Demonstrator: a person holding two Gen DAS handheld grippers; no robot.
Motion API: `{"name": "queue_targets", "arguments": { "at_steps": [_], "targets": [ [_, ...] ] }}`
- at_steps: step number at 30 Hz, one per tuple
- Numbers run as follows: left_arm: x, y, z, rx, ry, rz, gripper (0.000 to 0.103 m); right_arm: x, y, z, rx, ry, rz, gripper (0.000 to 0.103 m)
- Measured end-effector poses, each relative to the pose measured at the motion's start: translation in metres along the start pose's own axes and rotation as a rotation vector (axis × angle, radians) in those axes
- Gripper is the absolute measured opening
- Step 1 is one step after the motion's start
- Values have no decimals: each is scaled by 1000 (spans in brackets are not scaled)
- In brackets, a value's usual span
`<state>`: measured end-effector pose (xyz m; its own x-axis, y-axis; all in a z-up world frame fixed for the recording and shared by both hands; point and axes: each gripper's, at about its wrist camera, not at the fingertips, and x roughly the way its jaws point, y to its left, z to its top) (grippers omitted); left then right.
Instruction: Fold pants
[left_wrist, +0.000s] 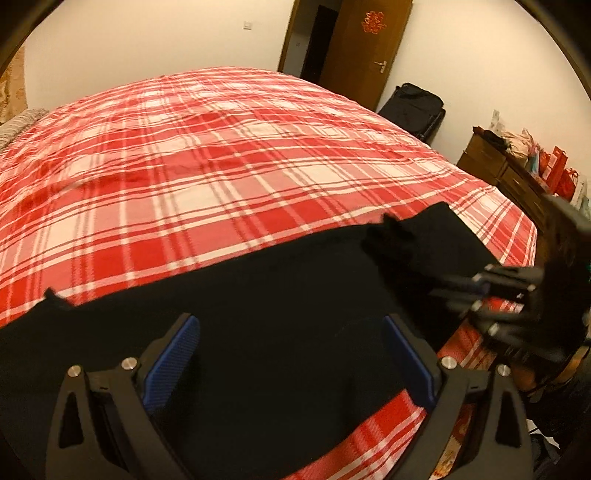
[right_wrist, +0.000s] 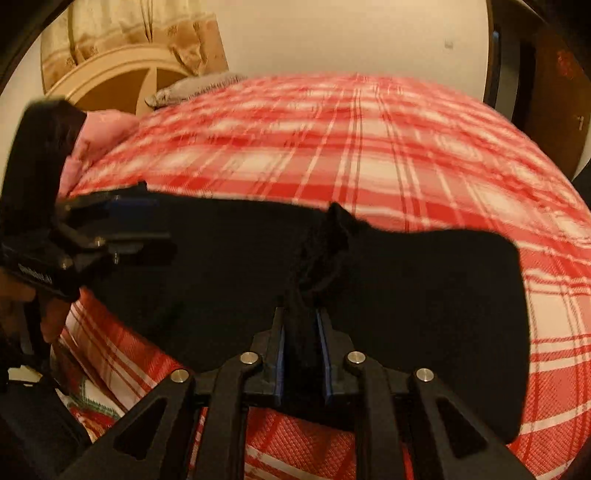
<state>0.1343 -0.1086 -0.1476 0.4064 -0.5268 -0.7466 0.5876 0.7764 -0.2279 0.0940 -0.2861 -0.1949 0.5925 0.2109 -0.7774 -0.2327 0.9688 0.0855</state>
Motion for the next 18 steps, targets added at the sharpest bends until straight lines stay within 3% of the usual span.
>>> {"name": "queue_targets", "arguments": {
  "at_steps": [5, 8, 15, 18],
  "targets": [
    [13, -23, 8, 29, 36, -55, 92, -31, -17, -7, 15, -32, 63, 34],
    [24, -36, 11, 45, 66, -87, 88, -49, -36, -16, 37, -65, 46, 47],
    [51, -67, 18, 38, 116, -148, 88, -65, -74, -25, 149, -162, 38, 47],
    [60, -78, 20, 50, 122, -120, 88, -68, -73, -24, 147, -188, 13, 47]
  ]
}}
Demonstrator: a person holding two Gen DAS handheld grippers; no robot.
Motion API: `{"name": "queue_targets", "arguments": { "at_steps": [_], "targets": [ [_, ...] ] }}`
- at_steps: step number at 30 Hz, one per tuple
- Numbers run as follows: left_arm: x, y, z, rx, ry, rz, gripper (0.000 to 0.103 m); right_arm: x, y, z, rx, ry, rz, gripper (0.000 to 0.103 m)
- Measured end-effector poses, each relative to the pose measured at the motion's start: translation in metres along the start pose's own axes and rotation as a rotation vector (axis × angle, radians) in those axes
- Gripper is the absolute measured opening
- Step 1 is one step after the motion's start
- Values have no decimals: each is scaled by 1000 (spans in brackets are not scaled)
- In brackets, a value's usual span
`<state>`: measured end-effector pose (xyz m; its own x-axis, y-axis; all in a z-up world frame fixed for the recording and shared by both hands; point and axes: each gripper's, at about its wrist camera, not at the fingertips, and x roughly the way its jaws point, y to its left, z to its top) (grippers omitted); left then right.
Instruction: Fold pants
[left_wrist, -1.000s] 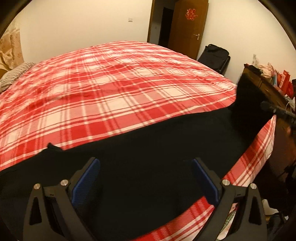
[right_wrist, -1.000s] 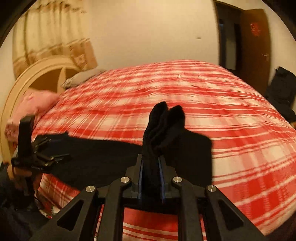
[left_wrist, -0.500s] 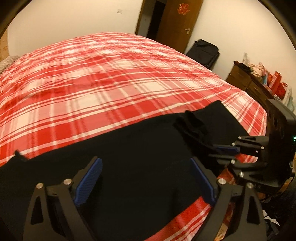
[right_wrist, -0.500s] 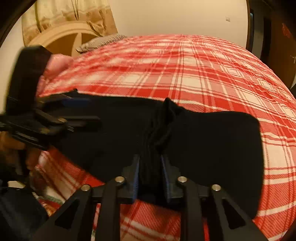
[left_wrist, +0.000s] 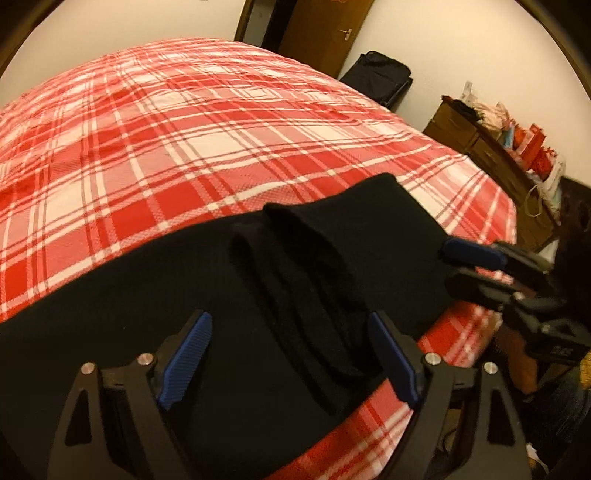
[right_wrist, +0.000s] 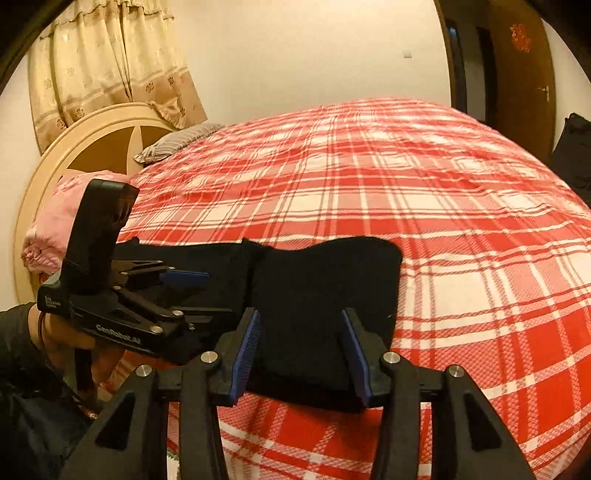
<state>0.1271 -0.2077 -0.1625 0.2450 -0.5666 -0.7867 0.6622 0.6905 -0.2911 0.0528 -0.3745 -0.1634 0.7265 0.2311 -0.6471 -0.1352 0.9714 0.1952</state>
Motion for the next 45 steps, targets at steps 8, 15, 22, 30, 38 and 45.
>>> {"name": "queue_targets", "arguments": {
  "at_steps": [8, 15, 22, 30, 38, 45],
  "targets": [
    [3, -12, 11, -16, -6, -22, 73, -2, -5, 0, 30, -37, -14, 48],
    [10, -13, 12, -50, 0, -41, 72, 0, 1, -3, 9, -43, -35, 53],
    [8, -7, 12, -56, -3, -8, 25, 0, 2, -6, 4, -60, -43, 54],
    [-14, 8, 12, -102, -26, -34, 12, -18, 3, -5, 2, -164, -25, 60],
    [-59, 46, 4, -164, -80, -10, 12, -13, 14, -9, -38, -155, -4, 64],
    [-76, 72, -11, -213, -104, 24, 12, -5, 23, -16, -77, -125, 6, 64]
  ]
}}
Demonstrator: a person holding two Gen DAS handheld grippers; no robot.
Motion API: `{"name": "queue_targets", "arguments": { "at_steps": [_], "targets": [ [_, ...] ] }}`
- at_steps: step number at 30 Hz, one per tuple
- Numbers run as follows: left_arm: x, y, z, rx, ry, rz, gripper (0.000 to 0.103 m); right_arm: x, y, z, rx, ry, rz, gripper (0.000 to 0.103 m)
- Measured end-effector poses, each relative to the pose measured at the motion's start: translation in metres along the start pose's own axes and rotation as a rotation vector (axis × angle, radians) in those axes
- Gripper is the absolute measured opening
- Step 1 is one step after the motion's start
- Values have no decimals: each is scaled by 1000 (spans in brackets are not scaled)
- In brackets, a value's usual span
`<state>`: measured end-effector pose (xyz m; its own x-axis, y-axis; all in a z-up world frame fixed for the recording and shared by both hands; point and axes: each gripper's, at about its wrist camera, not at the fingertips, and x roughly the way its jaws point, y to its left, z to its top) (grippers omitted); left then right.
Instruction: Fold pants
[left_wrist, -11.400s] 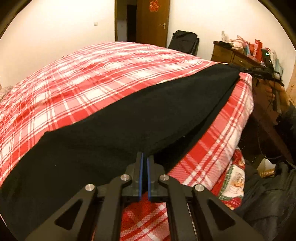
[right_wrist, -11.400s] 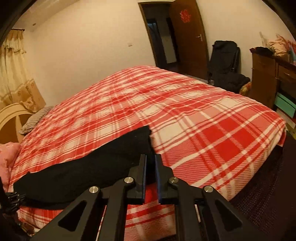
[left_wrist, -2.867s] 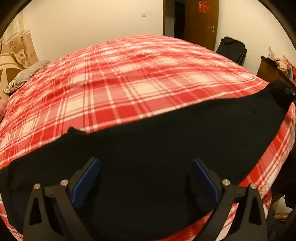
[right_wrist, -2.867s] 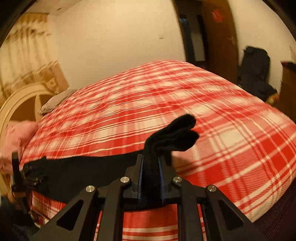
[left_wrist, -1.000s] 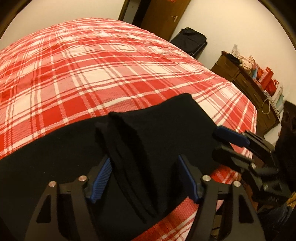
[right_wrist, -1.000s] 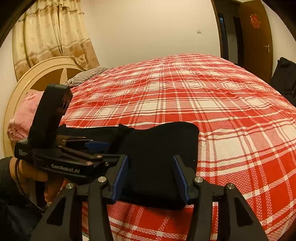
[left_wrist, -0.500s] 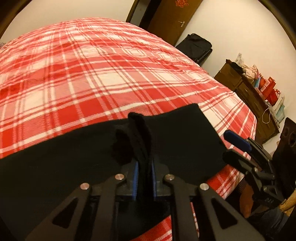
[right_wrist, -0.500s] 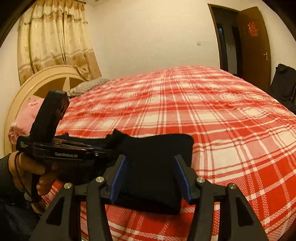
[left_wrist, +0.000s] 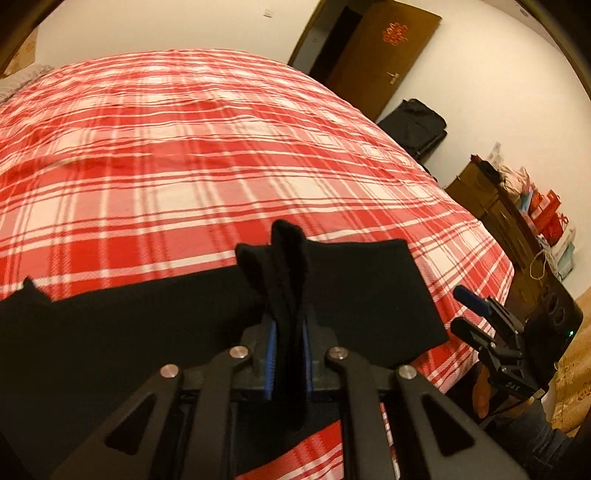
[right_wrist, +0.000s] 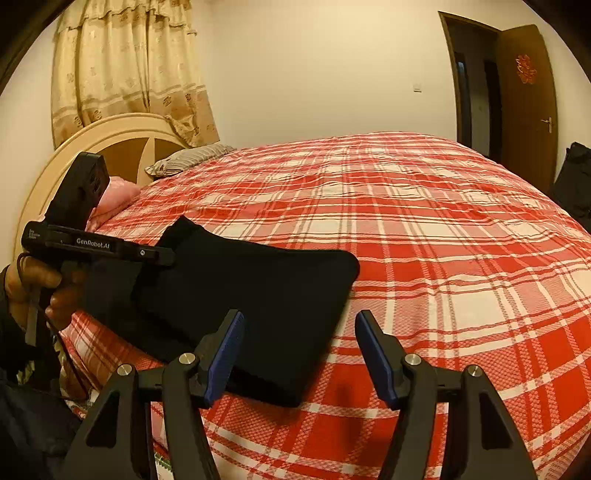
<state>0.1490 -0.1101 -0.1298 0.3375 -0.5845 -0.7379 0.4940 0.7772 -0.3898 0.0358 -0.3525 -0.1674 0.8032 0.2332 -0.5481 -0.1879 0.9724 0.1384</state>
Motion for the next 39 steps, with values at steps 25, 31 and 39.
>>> {"name": "queue_targets", "arguments": {
  "at_steps": [25, 31, 39],
  "targets": [
    [4, 57, -29, -86, 14, 118, 22, 39, 54, -28, -236, 204, 81, 64],
    [-8, 54, -40, -24, 12, 161, 43, 29, 70, -9, -259, 158, 101, 64],
    [-40, 76, -49, -48, -45, 238, 58, 74, 140, 25, -357, 184, 231, 64]
  ]
}}
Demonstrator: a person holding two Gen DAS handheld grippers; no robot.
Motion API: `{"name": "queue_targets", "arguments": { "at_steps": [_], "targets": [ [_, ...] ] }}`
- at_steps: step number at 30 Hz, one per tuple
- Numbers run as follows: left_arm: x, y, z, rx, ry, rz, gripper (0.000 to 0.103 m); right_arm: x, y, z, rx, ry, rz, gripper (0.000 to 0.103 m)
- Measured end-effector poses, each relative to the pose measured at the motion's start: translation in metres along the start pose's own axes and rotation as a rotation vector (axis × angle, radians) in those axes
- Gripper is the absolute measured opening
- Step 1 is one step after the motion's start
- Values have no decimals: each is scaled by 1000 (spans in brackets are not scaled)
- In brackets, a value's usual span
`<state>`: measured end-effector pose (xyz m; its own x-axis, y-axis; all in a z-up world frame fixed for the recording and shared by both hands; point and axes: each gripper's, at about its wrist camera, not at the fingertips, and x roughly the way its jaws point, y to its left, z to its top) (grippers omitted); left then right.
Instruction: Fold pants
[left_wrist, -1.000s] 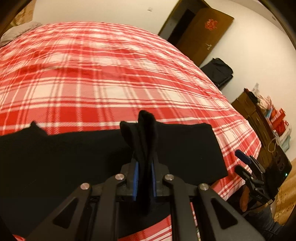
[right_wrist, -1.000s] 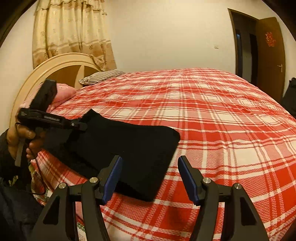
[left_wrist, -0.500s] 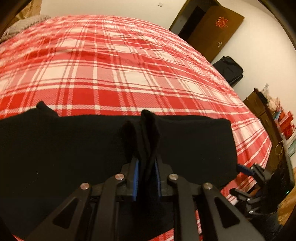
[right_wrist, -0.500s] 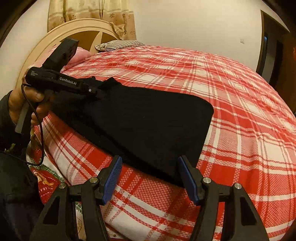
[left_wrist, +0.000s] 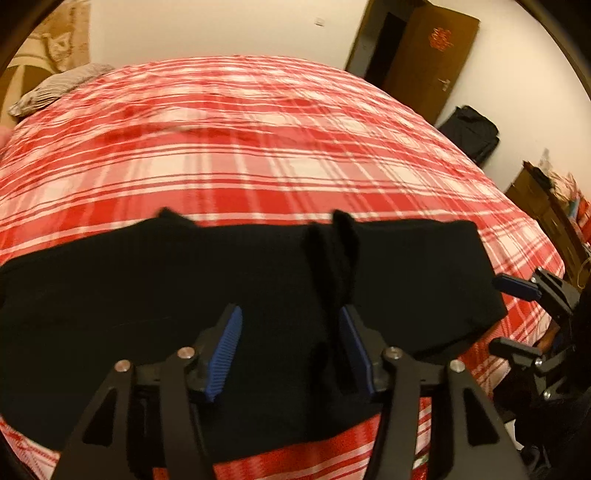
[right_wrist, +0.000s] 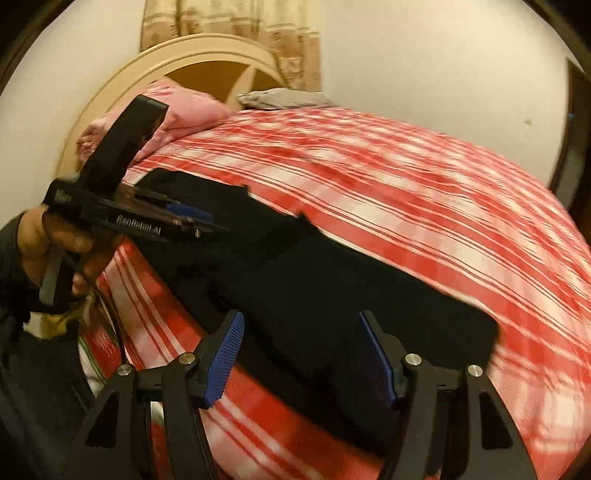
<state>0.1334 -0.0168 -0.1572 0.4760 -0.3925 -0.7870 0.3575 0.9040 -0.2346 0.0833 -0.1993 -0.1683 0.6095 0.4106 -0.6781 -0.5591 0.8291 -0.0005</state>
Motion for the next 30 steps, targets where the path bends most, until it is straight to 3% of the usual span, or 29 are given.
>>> {"name": "queue_targets", "arguments": {
  "at_steps": [8, 11, 14, 20, 24, 30],
  "targets": [
    [-19, 33, -12, -58, -29, 43, 58, 75, 17, 44, 9, 14, 61, 64],
    [-24, 42, -15, -60, -42, 95, 65, 105, 26, 44, -7, 98, 94, 65],
    [-28, 52, -16, -65, -54, 131, 66, 99, 40, 38, -64, 70, 31, 65],
    [-37, 71, -19, -87, -81, 174, 72, 60, 54, 24, -35, 23, 145, 65],
    [-38, 81, -22, -105, -83, 183, 72, 76, 63, 5, -68, 103, 111, 65],
    [-36, 90, -22, -111, -75, 200, 72, 70, 62, 6, -42, 69, 111, 66]
  ]
}}
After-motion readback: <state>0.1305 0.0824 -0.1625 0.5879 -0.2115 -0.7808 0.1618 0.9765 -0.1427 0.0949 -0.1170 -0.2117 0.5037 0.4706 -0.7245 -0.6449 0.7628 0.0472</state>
